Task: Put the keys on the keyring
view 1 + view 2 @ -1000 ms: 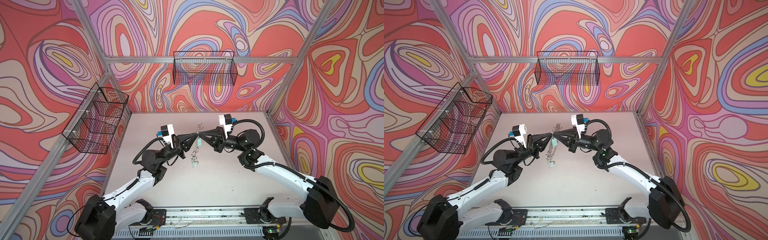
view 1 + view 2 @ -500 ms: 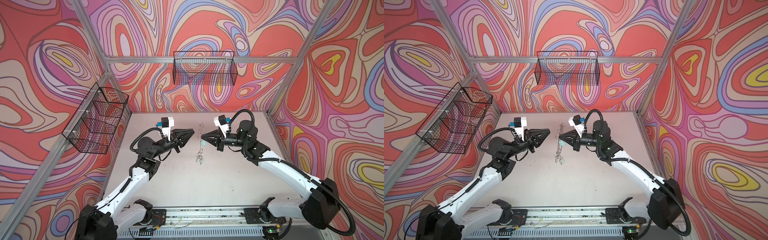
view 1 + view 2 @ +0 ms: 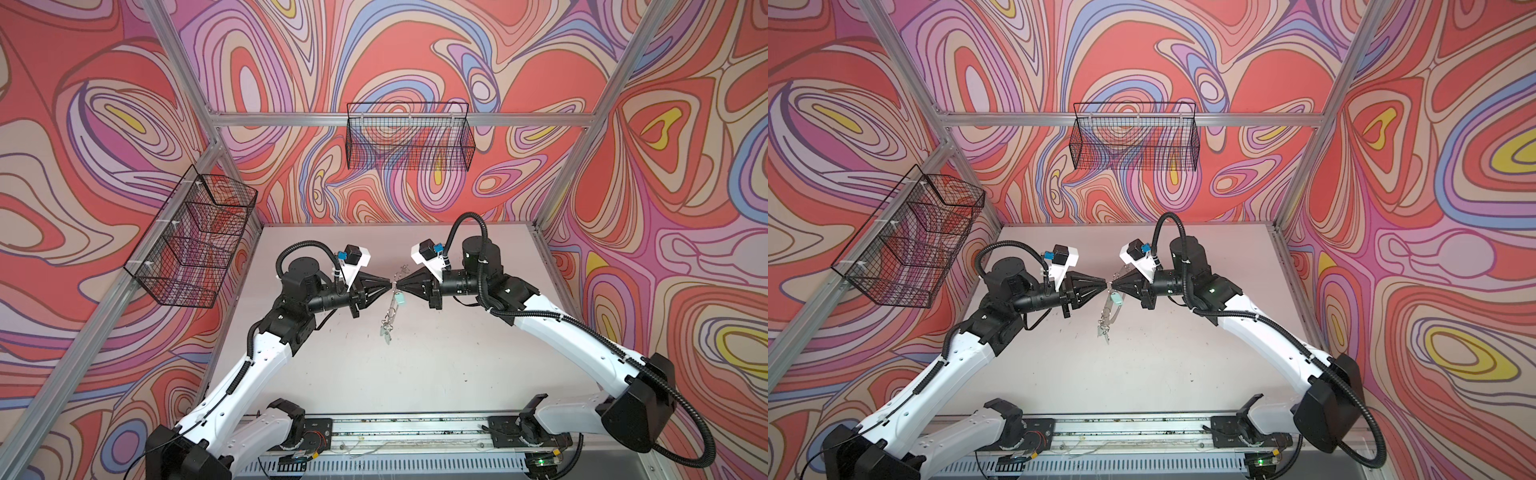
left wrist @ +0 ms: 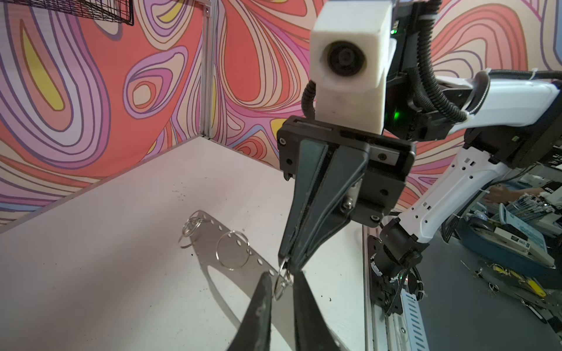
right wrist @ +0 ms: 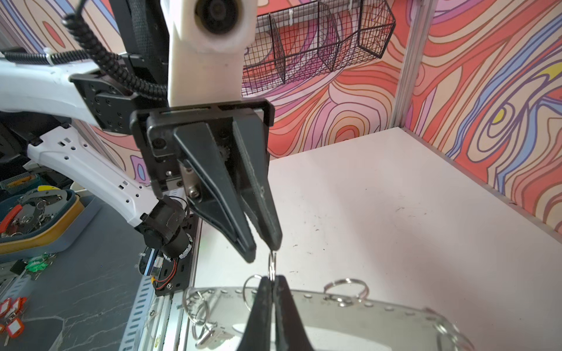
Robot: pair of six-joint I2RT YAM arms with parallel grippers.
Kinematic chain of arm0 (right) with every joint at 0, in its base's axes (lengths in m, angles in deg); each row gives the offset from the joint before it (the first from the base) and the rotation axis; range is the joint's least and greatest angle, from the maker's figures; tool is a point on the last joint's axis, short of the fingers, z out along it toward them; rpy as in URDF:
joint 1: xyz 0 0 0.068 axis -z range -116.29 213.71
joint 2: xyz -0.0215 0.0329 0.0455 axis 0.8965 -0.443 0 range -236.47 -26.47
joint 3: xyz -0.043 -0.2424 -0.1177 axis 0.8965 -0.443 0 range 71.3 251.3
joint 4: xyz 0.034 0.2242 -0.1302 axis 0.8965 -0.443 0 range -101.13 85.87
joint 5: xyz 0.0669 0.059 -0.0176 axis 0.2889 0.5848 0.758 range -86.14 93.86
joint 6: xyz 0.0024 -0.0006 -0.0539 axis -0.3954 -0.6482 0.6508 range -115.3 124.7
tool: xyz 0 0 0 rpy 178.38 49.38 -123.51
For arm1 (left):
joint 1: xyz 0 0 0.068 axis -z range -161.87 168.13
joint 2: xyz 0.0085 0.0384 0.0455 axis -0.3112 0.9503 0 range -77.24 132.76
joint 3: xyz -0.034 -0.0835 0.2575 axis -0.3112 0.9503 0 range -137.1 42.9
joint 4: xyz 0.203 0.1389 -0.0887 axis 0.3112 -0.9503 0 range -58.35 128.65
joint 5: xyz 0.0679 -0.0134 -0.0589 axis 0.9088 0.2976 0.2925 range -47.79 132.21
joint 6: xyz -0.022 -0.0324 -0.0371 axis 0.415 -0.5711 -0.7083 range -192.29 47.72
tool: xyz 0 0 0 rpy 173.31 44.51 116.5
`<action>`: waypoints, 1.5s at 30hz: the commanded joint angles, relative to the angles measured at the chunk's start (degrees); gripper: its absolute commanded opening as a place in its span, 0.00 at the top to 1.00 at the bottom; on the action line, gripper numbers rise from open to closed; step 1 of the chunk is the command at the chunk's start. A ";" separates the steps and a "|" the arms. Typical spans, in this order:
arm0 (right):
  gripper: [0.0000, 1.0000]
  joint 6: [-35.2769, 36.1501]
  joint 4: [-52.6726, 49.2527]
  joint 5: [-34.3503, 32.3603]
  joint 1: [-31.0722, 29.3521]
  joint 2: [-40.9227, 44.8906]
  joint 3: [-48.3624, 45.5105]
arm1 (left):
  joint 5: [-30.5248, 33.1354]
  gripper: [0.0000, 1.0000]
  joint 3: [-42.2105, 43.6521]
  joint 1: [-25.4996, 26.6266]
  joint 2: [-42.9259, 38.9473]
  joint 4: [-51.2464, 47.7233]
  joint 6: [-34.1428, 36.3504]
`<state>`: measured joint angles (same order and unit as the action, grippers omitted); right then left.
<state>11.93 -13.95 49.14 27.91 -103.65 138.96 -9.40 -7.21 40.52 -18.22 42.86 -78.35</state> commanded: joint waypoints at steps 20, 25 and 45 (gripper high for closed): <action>1.00 3.76 -2.44 0.80 -1.73 -0.56 1.90 | -2.53 0.86 -4.18 -0.24 0.97 -11.58 9.43; 1.00 3.43 -1.69 0.60 -1.71 -0.24 1.50 | -1.19 0.86 -3.64 -0.33 0.81 -11.37 9.40; 1.00 3.08 -1.10 0.01 -1.74 -0.19 0.56 | 3.36 0.77 -2.27 -0.40 -1.82 -7.54 7.66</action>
<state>14.18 -17.29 48.83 26.49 -104.18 139.25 -8.90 -9.92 40.52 -17.67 32.54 -70.24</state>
